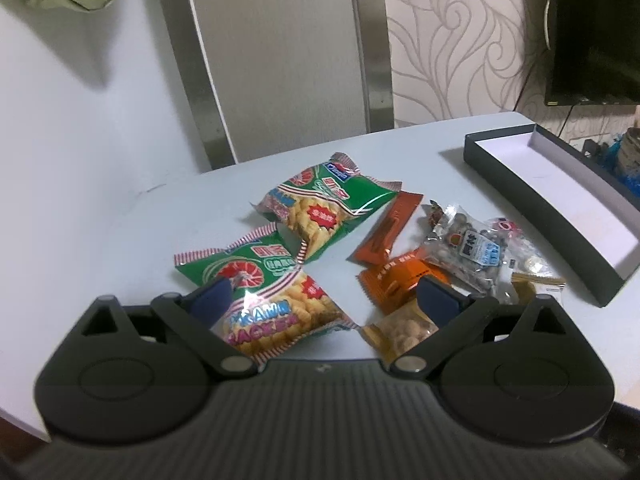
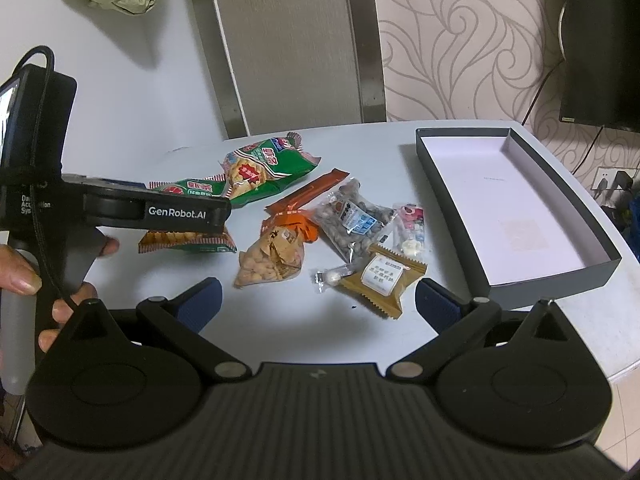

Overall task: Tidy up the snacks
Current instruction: 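Move both tools toward the snack pile on the table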

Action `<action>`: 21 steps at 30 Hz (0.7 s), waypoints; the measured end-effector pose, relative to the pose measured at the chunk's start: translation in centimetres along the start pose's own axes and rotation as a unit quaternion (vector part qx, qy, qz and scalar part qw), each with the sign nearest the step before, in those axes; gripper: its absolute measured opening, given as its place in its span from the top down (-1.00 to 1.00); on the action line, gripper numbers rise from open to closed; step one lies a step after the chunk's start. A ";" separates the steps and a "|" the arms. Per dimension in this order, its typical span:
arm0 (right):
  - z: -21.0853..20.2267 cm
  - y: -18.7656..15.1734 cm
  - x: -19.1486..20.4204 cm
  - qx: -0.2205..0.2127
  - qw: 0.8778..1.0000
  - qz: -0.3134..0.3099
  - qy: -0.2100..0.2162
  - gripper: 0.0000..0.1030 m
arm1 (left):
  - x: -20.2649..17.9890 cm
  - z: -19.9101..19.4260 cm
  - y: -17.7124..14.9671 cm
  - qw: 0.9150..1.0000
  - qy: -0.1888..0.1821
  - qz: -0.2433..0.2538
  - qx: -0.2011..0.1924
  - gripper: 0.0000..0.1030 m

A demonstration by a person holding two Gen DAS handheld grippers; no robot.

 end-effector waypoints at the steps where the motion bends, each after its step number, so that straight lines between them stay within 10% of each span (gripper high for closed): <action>1: 0.0 0.0 0.0 0.001 1.000 0.000 0.000 -1.00 | 0.0 0.1 0.1 1.000 -0.002 -0.002 0.002 -0.96; 21: 0.9 0.3 -0.2 -0.016 1.000 -0.016 0.013 -1.00 | 0.9 0.6 -1.3 0.999 -0.034 -0.022 0.017 -0.96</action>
Point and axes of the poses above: each gripper's, at about its wrist camera, not at the fingertips, and z roughly the way its jaws point, x to its left, y to its top, the point moved 9 cm from there along z, roughly the way its jaws point, and after that the axes turned 9 degrees about y, right-handed, at the moved point
